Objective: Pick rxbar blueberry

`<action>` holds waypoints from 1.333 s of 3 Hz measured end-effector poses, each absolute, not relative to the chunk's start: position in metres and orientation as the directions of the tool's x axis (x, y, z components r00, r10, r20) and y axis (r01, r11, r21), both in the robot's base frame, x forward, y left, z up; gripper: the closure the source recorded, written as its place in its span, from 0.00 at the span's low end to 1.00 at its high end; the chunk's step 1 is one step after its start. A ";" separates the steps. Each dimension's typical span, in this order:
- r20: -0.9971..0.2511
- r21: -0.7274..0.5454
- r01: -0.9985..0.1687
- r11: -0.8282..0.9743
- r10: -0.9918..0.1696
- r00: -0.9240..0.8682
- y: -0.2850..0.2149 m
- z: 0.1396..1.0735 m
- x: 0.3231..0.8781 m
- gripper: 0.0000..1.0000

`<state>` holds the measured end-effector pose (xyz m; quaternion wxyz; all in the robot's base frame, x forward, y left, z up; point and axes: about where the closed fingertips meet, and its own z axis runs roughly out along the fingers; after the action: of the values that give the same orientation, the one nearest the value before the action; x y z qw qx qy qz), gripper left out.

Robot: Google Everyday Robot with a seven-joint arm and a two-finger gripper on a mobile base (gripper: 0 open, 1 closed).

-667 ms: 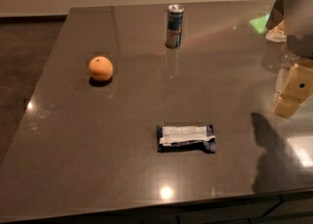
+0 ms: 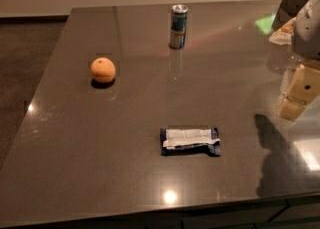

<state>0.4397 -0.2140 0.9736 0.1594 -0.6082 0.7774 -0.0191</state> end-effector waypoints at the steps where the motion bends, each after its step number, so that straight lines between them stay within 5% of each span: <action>1: -0.236 -0.172 -0.957 0.233 -0.953 -0.189 -0.205 0.956 0.438 0.00; 4: -0.204 -0.080 -0.993 0.087 -0.977 -0.070 -0.161 0.888 0.424 0.00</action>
Offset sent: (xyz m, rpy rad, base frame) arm -0.0206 0.0460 -0.0822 0.0094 0.1794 0.1603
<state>0.4239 -0.1611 0.8878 0.1027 -0.6743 0.7302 0.0401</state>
